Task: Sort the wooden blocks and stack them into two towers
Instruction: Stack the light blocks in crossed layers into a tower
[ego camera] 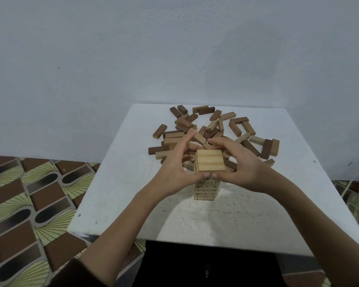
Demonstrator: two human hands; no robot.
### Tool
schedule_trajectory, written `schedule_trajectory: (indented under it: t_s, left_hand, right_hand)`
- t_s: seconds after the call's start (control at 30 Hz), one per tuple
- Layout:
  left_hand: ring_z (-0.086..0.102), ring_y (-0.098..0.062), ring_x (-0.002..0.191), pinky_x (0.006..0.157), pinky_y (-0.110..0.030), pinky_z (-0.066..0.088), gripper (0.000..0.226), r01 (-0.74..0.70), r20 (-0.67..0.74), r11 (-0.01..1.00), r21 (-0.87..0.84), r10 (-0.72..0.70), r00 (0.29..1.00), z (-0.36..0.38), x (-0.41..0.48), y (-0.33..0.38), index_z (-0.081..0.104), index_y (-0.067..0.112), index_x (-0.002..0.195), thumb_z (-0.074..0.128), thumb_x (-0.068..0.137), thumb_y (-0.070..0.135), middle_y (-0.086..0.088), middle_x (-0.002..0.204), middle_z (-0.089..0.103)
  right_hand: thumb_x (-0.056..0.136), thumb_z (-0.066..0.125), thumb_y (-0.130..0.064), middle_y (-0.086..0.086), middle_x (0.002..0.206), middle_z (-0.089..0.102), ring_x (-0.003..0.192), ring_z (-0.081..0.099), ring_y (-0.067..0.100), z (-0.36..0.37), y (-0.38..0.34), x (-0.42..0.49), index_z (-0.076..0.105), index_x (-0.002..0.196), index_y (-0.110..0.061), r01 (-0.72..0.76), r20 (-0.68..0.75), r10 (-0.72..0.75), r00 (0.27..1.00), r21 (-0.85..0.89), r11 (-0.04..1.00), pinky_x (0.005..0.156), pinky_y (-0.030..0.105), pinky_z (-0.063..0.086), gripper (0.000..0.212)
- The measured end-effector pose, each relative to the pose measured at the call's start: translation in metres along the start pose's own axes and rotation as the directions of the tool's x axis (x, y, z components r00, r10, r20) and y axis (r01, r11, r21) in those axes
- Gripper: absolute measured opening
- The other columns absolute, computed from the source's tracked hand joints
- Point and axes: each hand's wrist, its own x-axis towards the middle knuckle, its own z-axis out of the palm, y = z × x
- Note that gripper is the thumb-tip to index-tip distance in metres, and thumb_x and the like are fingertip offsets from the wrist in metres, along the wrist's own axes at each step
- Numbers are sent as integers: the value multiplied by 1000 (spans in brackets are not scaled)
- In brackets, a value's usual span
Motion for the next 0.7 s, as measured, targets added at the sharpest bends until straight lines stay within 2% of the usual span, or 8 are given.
schedule_trajectory:
  t_s: [0.1,0.23,0.3,0.37,0.43,0.5,0.57,0.7]
  left_hand:
    - [56,-10,110,88,-28,47,95,-4,-1,1000,-11,4,1000,0,-1,-1,25,31,145,80,67,31,4,118,57]
    - [49,-6,121,100,-21,39,96,4,-15,1000,-9,-4,1000,3,-3,1,25,30,146,77,67,39,7,126,54]
    - [38,0,131,103,-13,30,96,22,-19,999,-25,-22,1000,7,-7,3,21,33,146,73,67,46,11,139,43]
    - [26,2,138,108,-17,25,100,51,-1,997,-65,-51,999,12,-13,5,12,34,149,70,69,51,16,150,28]
    - [21,5,138,107,-16,26,102,88,25,990,-110,-85,996,18,-19,6,3,33,150,69,73,49,20,153,17]
    - [28,15,129,96,-4,32,100,122,48,979,-164,-115,992,24,-24,8,-3,30,150,70,82,34,22,148,19]
    - [34,26,116,86,1,35,94,138,73,971,-197,-125,989,31,-26,9,-7,25,150,63,89,13,16,145,22]
    - [38,26,111,83,0,38,90,138,82,965,-222,-123,989,39,-29,8,-12,19,149,55,91,-2,5,148,20]
  right_hand:
    - [77,75,-11,-20,114,45,105,41,-18,0,-2,0,38,134,-21,-20,-2,20,1000,27,999,83,1,35,69]
    - [77,74,-9,-19,117,43,107,39,-22,0,-5,-4,32,132,-29,-53,5,53,999,86,995,82,-2,35,72]
    - [79,72,-6,-13,125,42,111,37,-24,0,-8,-8,30,135,-28,-81,13,80,997,177,981,81,-2,36,73]
    - [81,69,-4,-12,131,38,109,36,-28,4,-10,-14,28,140,-22,-114,-10,121,993,272,955,79,-4,36,74]
    - [84,67,-7,-21,132,33,102,34,-35,12,-9,-19,23,144,-21,-148,-40,172,984,342,928,78,-6,34,76]
    - [86,65,-14,-35,127,28,99,33,-37,23,-8,-23,17,146,-27,-188,-66,231,971,387,903,78,-6,35,77]
    - [88,63,-21,-39,125,27,104,35,-33,34,-9,-26,14,147,-29,-215,-79,273,959,429,878,87,3,37,78]
    - [78,56,-38,-21,136,34,122,38,-7,49,-13,-27,6,150,-29,-247,-87,325,942,475,845,108,32,36,88]
